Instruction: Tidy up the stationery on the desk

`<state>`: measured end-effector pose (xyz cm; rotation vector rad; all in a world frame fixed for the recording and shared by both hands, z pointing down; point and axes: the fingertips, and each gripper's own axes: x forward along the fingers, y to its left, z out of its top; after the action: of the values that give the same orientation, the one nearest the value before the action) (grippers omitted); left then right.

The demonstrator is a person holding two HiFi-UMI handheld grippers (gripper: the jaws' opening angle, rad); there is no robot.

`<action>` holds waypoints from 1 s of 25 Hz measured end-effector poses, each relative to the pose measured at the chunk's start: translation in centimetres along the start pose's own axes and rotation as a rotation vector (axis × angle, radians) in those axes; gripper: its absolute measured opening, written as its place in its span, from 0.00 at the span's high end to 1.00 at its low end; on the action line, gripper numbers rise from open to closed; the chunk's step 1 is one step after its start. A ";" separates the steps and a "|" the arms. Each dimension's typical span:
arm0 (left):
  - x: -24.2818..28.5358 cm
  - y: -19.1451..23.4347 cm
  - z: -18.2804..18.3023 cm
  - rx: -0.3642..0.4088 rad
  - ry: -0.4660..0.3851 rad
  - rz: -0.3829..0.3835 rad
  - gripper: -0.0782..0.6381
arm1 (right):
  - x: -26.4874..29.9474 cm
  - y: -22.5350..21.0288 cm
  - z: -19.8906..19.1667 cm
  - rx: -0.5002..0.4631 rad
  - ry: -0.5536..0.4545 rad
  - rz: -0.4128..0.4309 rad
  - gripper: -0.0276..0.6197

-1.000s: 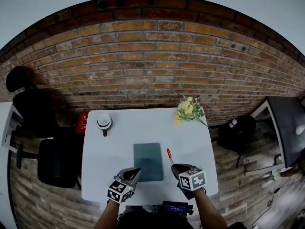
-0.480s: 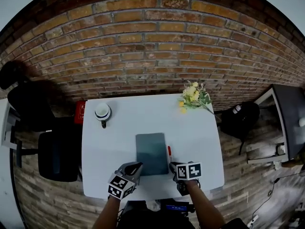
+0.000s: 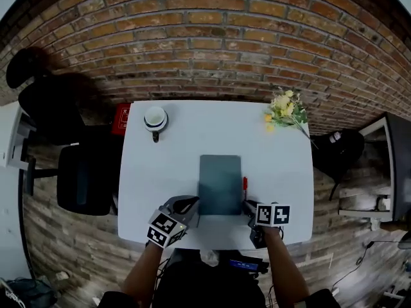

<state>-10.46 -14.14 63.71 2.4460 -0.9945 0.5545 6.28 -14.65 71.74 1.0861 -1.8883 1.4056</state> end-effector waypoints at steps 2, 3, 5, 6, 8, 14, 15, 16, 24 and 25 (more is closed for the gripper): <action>-0.6 0.3 -0.1 -0.001 0.002 0.004 0.88 | 0.0 0.1 -0.1 0.000 -0.003 0.006 0.82; -0.8 0.4 -0.2 -0.001 0.002 0.005 0.88 | -0.1 0.2 0.0 0.000 -0.006 0.008 0.81; -1.1 0.6 -0.1 0.001 0.001 0.007 0.88 | -0.4 0.1 0.2 -0.003 -0.014 0.011 0.79; -1.2 0.6 -0.1 0.002 0.000 0.010 0.88 | -0.6 0.1 0.3 -0.006 -0.020 0.011 0.78; -1.5 0.6 -0.1 0.003 -0.003 0.015 0.88 | -1.0 0.1 0.5 -0.015 -0.033 0.008 0.78; -1.6 -0.3 0.4 0.004 -0.023 0.018 0.88 | -2.9 0.7 2.0 -0.073 -0.107 0.026 0.76; -1.5 -0.5 0.6 0.006 -0.027 0.015 0.88 | -3.4 1.0 2.4 -0.093 -0.129 0.032 0.76; -1.5 -0.8 0.9 0.011 -0.030 0.012 0.88 | -3.9 1.4 2.8 -0.119 -0.154 0.040 0.77; -1.3 -3.6 2.4 0.086 -0.050 0.005 0.87 | -8.9 7.2 5.3 -0.529 -0.392 0.055 0.94; -1.2 -4.1 2.4 0.096 -0.055 0.003 0.88 | -9.4 7.7 5.4 -0.554 -0.411 0.062 0.94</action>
<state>-7.82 -12.16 60.08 2.5574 -1.0154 0.5503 4.91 -16.16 58.58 1.0847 -2.4162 0.6338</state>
